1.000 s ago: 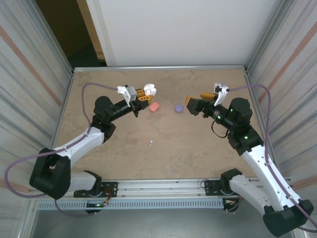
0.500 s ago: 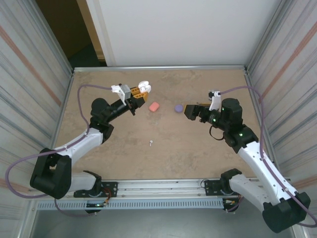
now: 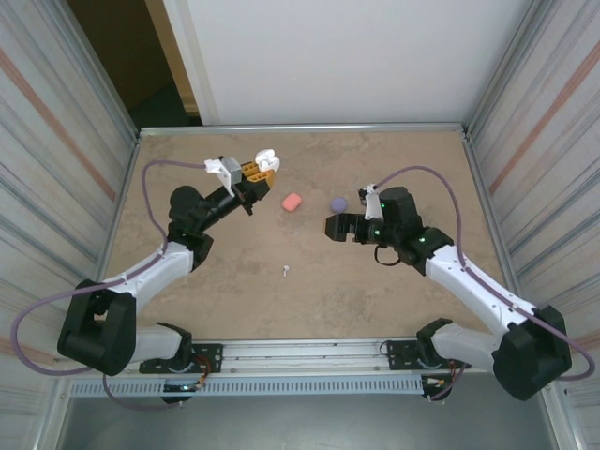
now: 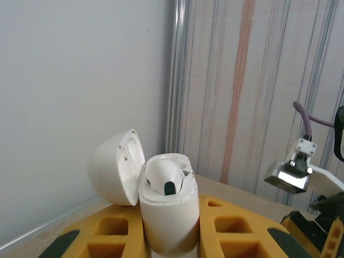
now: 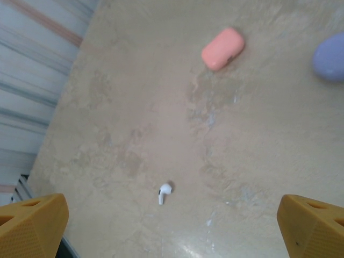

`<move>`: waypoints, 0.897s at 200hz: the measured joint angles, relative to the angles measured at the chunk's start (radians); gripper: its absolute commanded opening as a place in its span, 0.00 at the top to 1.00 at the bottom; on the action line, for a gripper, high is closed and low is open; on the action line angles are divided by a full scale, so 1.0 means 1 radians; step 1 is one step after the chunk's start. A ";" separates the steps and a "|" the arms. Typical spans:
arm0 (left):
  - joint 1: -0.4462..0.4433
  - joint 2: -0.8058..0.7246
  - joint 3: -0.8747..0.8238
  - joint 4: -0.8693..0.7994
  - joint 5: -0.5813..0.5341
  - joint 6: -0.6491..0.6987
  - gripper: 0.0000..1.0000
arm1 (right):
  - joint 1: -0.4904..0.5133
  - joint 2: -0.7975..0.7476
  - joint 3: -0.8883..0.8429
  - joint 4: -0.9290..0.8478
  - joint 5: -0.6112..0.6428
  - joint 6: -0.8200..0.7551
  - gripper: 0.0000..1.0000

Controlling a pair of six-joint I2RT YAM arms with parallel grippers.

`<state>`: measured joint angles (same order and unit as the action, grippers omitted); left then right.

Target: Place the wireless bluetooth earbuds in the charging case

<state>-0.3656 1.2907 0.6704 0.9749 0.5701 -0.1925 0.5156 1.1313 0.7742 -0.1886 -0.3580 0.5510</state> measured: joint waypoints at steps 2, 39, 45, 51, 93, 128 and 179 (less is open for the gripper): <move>0.001 0.000 0.000 0.000 0.000 -0.001 1.00 | 0.003 0.005 0.000 0.001 -0.002 0.001 0.03; 0.016 -0.001 -0.021 0.003 -0.019 -0.017 1.00 | 0.035 0.089 0.000 0.010 -0.009 0.041 0.08; 0.019 -0.002 -0.025 0.003 -0.019 -0.018 1.00 | 0.039 0.100 0.000 0.011 -0.009 0.047 0.09; 0.020 -0.003 -0.028 0.003 -0.022 -0.019 1.00 | 0.044 0.112 0.000 0.014 -0.009 0.051 0.10; 0.040 -0.032 -0.051 0.003 -0.028 -0.023 1.00 | 0.103 0.207 0.008 0.014 -0.002 0.070 0.16; 0.046 -0.063 -0.063 -0.002 -0.042 -0.023 1.00 | 0.158 0.298 0.074 -0.022 0.026 0.070 0.23; 0.051 -0.089 -0.064 -0.005 -0.049 -0.023 1.00 | 0.222 0.426 0.190 -0.072 0.066 0.069 0.36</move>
<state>-0.3149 1.2018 0.6064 0.9699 0.5213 -0.2150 0.7380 1.5574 0.9638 -0.2604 -0.2920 0.6197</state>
